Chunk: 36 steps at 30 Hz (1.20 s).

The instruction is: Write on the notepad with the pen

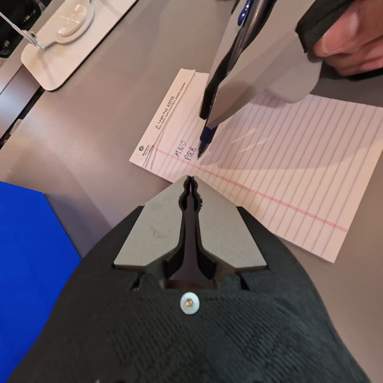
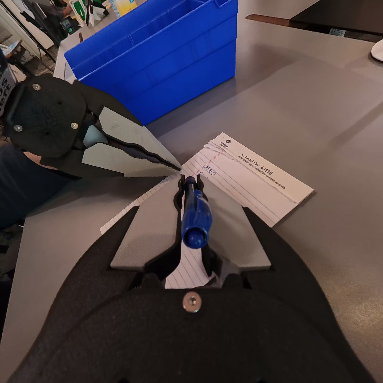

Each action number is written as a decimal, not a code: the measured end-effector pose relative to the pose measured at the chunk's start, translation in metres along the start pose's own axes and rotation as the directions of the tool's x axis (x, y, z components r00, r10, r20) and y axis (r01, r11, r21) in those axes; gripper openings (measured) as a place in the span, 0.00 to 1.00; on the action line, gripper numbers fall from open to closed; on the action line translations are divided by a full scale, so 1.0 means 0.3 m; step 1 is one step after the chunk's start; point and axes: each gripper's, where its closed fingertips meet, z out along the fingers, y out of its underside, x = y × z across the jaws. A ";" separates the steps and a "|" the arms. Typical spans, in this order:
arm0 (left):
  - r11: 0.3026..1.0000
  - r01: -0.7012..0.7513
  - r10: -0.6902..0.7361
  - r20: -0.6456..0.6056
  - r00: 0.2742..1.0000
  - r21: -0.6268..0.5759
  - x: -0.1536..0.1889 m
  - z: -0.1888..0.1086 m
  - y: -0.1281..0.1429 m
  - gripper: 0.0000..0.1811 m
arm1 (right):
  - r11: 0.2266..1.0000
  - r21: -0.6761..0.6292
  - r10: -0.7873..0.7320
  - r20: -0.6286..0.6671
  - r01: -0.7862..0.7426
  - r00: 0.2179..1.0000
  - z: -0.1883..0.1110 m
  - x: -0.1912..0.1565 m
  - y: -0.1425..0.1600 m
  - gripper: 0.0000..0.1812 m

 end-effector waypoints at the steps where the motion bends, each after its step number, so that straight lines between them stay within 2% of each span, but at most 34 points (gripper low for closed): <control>1: 1.000 -0.004 0.004 0.000 1.000 -0.010 0.002 0.006 0.007 0.00 | 1.000 -0.008 -0.006 -0.004 0.005 1.000 0.003 0.000 0.003 0.04; 36: 1.000 -0.014 0.014 0.007 1.000 -0.003 0.004 0.005 0.005 0.00 | 0.998 -0.067 -0.008 0.000 0.008 1.000 0.016 -0.006 0.032 0.04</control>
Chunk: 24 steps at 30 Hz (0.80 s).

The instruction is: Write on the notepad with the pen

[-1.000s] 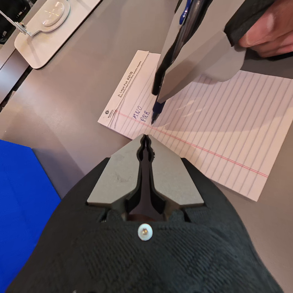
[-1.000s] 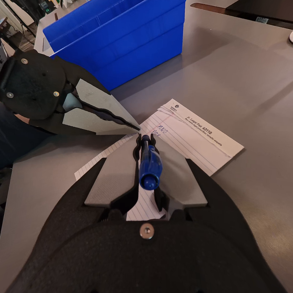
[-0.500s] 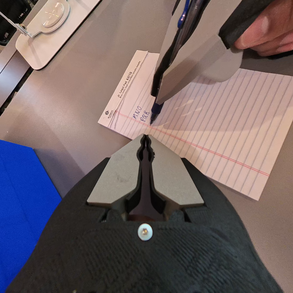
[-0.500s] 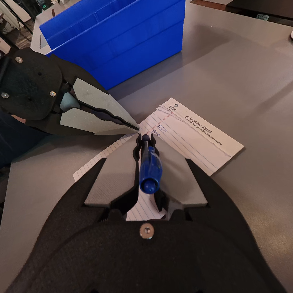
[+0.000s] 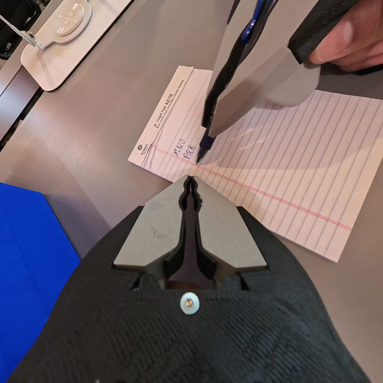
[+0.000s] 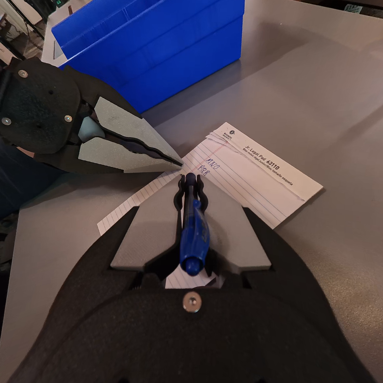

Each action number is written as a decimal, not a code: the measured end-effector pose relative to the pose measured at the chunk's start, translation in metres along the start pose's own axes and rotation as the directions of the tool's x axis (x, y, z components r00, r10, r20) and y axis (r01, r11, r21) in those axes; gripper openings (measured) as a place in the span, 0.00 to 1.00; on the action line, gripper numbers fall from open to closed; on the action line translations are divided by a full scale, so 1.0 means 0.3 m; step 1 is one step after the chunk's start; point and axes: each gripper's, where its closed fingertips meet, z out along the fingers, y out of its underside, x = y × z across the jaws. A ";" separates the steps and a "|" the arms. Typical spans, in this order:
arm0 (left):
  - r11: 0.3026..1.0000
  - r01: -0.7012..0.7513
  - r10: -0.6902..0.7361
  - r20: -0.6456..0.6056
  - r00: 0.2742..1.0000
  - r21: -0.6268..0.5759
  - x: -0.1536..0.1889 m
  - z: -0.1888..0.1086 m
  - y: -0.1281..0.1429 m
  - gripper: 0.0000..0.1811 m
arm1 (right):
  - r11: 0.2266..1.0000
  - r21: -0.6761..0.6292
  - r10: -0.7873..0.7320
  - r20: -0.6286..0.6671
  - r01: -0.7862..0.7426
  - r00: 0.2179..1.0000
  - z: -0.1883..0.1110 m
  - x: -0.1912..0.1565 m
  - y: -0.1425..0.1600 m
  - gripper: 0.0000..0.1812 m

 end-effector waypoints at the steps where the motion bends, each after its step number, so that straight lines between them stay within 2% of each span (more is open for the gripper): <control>1: 1.000 -0.001 0.001 0.000 1.000 0.000 0.000 0.000 0.000 0.00 | 1.000 0.000 0.002 0.002 -0.002 1.000 0.000 0.000 0.000 0.05; 8: 1.000 0.011 -0.011 -0.003 1.000 0.008 -0.009 -0.006 -0.005 0.00 | 0.992 0.101 0.059 0.100 -0.069 0.993 -0.040 -0.027 -0.053 0.04; 10: 0.999 0.033 -0.031 -0.049 0.998 0.035 0.004 -0.017 -0.019 0.07 | 0.988 0.130 0.066 0.128 -0.083 0.990 -0.068 -0.032 -0.073 0.04; 13: 0.994 0.077 -0.064 -0.155 0.986 0.082 0.043 -0.039 -0.050 0.13 | 0.979 0.175 0.067 0.197 -0.102 0.978 -0.125 -0.050 -0.107 0.04; 18: 0.979 0.124 -0.075 -0.274 0.959 0.164 0.093 -0.075 -0.105 0.19 | 0.982 0.160 0.053 0.281 -0.102 0.958 -0.181 -0.082 -0.111 0.04; 24: 0.951 0.174 -0.073 -0.363 0.929 0.255 0.126 -0.125 -0.166 0.18 | 0.994 0.094 0.013 0.350 -0.049 0.937 -0.179 -0.145 -0.081 0.04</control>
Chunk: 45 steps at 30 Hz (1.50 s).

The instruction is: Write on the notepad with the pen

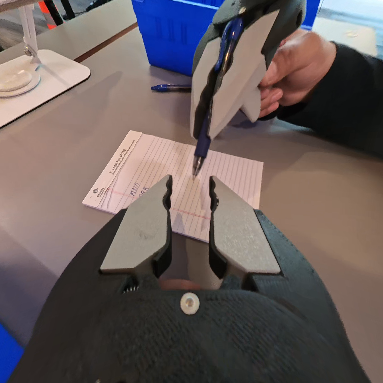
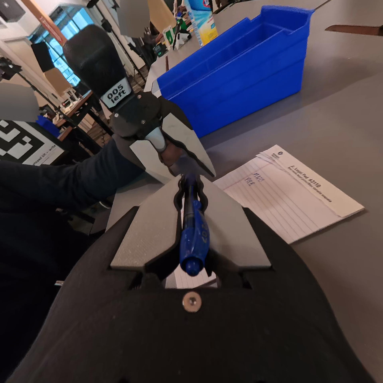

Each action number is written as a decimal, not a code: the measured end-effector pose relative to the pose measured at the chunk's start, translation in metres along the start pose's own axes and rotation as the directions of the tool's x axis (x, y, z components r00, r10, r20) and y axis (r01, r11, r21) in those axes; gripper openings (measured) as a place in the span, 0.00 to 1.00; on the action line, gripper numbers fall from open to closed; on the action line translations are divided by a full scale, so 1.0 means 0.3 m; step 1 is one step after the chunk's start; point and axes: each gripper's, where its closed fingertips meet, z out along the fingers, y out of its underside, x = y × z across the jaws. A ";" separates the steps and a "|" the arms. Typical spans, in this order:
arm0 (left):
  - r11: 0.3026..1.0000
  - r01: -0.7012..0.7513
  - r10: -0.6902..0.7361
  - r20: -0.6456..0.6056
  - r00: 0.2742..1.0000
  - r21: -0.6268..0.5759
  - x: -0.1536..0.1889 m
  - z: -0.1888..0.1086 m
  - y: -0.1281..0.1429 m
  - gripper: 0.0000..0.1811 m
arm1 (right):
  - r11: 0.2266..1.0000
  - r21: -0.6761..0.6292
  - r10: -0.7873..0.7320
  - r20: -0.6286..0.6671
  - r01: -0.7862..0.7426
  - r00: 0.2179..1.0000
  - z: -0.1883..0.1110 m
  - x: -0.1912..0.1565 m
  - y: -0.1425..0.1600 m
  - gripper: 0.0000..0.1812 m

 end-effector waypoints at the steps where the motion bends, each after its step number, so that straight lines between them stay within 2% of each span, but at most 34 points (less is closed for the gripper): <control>1: 1.000 0.007 -0.006 -0.011 1.000 0.012 0.004 -0.003 -0.007 0.18 | 1.000 -0.017 -0.002 0.011 0.003 1.000 0.007 -0.008 0.010 0.05; 3: 0.999 0.020 -0.019 -0.048 0.999 0.036 0.022 -0.009 -0.021 0.17 | 0.999 -0.043 -0.007 0.022 0.008 1.000 0.020 -0.016 0.024 0.04; 6: 0.997 0.034 -0.025 -0.122 0.992 0.076 0.062 -0.015 -0.041 0.05 | 0.998 -0.055 -0.003 0.049 0.006 0.999 0.036 -0.033 0.032 0.04; 20: 0.991 0.047 -0.025 -0.171 0.985 0.123 0.086 -0.028 -0.070 0.04 | 1.000 0.005 0.007 0.109 -0.007 0.994 0.031 -0.067 0.001 0.04; 26: 0.989 0.035 -0.010 -0.172 0.985 0.146 0.096 -0.029 -0.085 0.04 | 0.999 0.041 -0.016 0.130 0.011 0.991 0.050 -0.087 -0.015 0.08; 29: 0.986 0.052 -0.021 -0.190 0.982 0.161 0.103 -0.036 -0.097 0.04 | 0.998 0.059 -0.028 0.118 0.021 0.993 0.048 -0.084 -0.023 0.04; 37: 0.981 0.004 0.024 -0.144 0.989 0.193 0.097 -0.038 -0.113 0.04 | 0.996 0.083 -0.033 0.127 0.023 0.991 0.038 -0.085 -0.034 0.03; 45: 0.961 -0.049 0.078 -0.098 0.992 0.273 0.094 -0.061 -0.154 0.04 | 0.989 0.147 -0.051 0.154 0.028 0.987 0.021 -0.107 -0.070 0.03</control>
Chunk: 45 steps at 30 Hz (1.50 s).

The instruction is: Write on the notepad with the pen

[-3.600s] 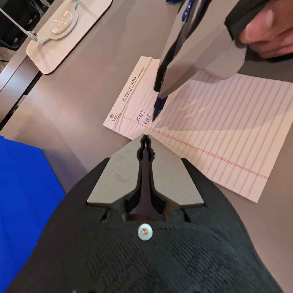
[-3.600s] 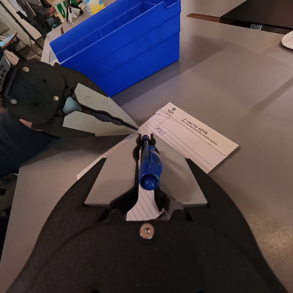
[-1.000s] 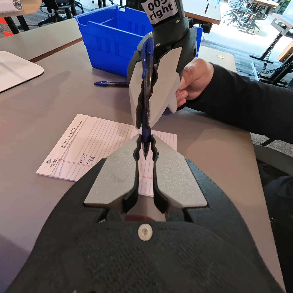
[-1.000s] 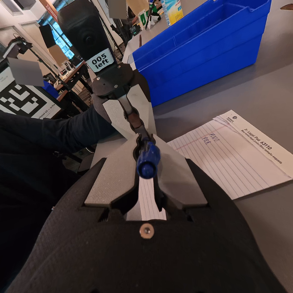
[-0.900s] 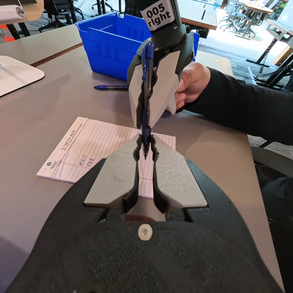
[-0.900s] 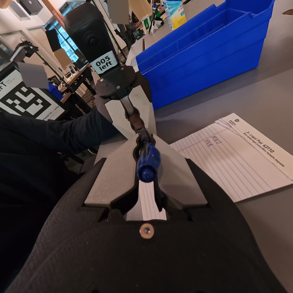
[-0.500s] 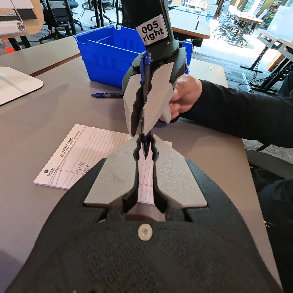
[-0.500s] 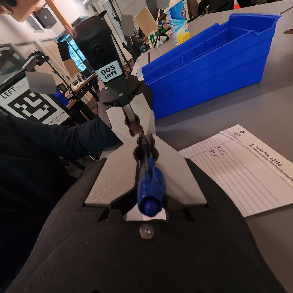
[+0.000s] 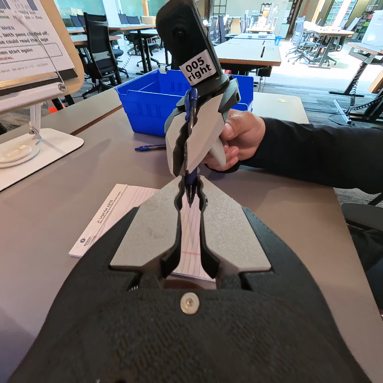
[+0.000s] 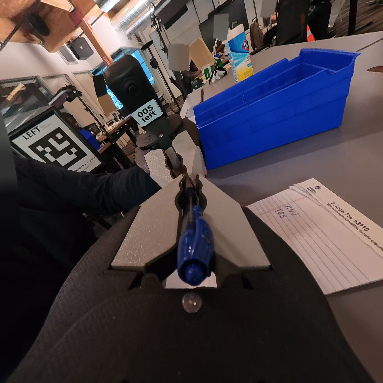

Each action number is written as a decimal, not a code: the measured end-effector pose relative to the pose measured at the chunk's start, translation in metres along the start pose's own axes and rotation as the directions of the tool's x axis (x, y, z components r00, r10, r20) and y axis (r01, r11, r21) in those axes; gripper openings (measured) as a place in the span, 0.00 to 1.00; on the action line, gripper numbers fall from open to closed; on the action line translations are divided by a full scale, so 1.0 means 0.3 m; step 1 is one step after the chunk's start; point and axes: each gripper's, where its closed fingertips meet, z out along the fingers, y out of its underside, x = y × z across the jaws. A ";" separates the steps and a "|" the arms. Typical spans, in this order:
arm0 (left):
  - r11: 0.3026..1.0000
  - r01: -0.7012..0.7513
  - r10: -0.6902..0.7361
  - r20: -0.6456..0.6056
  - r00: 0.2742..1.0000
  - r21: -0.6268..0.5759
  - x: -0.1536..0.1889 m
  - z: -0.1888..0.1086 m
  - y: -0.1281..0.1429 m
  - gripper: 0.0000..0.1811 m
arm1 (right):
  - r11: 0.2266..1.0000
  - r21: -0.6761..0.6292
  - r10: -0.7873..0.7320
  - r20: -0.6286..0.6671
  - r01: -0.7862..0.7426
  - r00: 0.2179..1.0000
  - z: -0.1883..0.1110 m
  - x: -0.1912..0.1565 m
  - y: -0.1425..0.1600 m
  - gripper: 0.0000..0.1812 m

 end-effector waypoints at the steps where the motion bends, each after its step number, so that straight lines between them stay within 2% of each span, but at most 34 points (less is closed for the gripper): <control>1: 1.000 -0.001 0.001 0.004 1.000 0.003 -0.002 -0.002 -0.002 0.04 | 1.000 0.006 -0.005 -0.001 0.005 1.000 0.001 0.000 -0.003 0.03; 8: 1.000 0.012 -0.012 -0.006 1.000 0.017 0.001 -0.006 -0.010 0.05 | 0.999 0.015 -0.049 -0.016 0.049 0.999 0.002 -0.008 -0.011 0.03; 16: 0.995 0.089 -0.092 -0.063 0.994 -0.046 0.009 -0.006 0.033 0.05 | 0.997 -0.012 -0.072 -0.040 0.072 0.997 0.014 -0.003 0.004 0.03; 21: 0.993 0.079 -0.085 -0.068 0.994 -0.083 0.019 0.010 0.058 0.07 | 0.998 -0.003 -0.070 -0.031 0.070 0.997 0.006 -0.011 -0.003 0.03; 25: 0.996 0.041 -0.045 -0.057 0.997 -0.081 0.016 0.007 0.057 0.04 | 0.997 -0.029 -0.069 -0.022 0.068 0.997 0.015 -0.013 0.013 0.03; 28: 0.995 0.069 -0.075 -0.074 0.994 -0.078 0.018 0.005 0.052 0.04 | 0.998 -0.027 -0.058 -0.013 0.058 0.998 0.014 -0.015 0.012 0.03; 45: 0.992 0.058 -0.063 -0.038 0.997 -0.108 0.001 0.017 0.074 0.04 | 0.995 -0.061 -0.081 -0.061 0.077 0.995 0.014 0.008 0.028 0.03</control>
